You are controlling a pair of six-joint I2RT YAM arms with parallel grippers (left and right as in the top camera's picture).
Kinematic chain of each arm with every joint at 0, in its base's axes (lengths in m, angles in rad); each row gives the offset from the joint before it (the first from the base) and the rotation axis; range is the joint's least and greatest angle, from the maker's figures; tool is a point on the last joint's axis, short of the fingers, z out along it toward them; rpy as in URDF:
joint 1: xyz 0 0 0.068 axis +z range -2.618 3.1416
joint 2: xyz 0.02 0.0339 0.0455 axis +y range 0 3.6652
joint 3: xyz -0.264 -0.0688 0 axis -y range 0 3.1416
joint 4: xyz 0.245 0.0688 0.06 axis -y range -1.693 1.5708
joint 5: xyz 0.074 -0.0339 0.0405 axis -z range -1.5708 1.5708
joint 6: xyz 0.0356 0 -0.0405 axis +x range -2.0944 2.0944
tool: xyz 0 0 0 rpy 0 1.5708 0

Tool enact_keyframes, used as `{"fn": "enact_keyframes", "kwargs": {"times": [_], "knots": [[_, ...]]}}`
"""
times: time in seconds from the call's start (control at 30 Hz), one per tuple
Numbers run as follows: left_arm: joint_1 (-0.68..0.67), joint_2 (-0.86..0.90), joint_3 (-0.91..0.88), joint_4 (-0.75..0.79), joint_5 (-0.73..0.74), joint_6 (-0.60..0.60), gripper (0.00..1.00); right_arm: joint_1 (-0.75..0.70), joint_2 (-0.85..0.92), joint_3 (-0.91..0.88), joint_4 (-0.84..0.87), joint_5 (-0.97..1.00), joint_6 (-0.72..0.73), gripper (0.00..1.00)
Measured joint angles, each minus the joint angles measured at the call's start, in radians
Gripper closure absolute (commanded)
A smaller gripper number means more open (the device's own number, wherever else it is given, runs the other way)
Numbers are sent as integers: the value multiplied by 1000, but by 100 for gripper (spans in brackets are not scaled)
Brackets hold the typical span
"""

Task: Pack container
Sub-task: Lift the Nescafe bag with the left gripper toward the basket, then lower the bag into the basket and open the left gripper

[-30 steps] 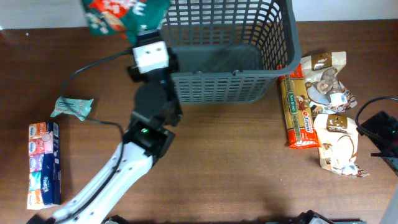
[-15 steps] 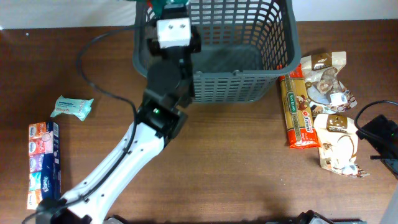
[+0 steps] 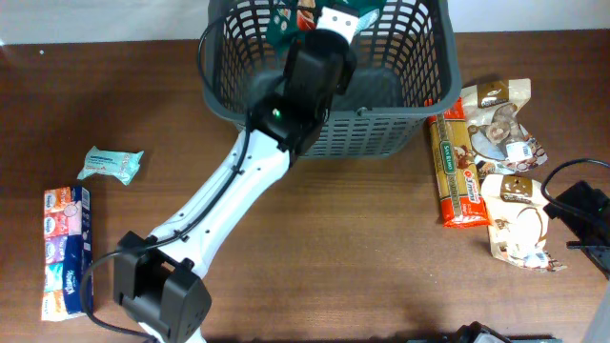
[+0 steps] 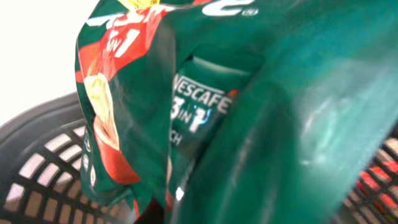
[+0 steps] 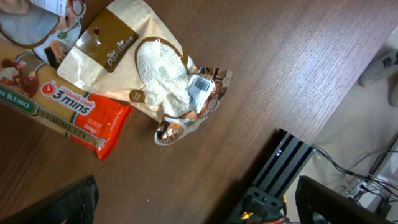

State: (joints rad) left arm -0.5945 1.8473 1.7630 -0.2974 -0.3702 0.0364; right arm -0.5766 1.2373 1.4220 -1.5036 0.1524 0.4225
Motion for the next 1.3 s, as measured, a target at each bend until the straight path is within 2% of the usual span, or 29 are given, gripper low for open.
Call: {"fn": "enact_keyframes", "kwargs": {"times": [0.2, 0.47, 0.77, 1.07, 1.1, 1.13, 1.17, 1.2, 1.3], "knots": [[50, 8, 180, -196, 100, -119, 98, 0, 0, 0, -10, 0, 0, 1], [151, 10, 209, -481, 158, -219, 98, 0, 0, 0, -11, 0, 0, 1], [164, 10, 209, -647, 197, -239, 98, 0, 0, 0, -16, -1, 0, 1], [211, 11, 209, -703, 237, -240, 98, 0, 0, 0, -19, -5, 0, 1], [219, 14, 209, -702, 241, -240, 92, 0, 0, 0, -21, -5, 0, 1], [225, 17, 209, -701, 243, -240, 80, 0, 0, 0, -22, -5, 0, 1], [230, 23, 209, -698, 245, -242, 62, 0, 0, 0, -23, -5, 0, 1], [235, 34, 210, -692, 247, -241, 48, 0, 0, 0, -23, -5, 0, 1], [245, 54, 212, -661, 232, -243, 27, 0, 0, 0, -23, -5, 0, 1]]}}
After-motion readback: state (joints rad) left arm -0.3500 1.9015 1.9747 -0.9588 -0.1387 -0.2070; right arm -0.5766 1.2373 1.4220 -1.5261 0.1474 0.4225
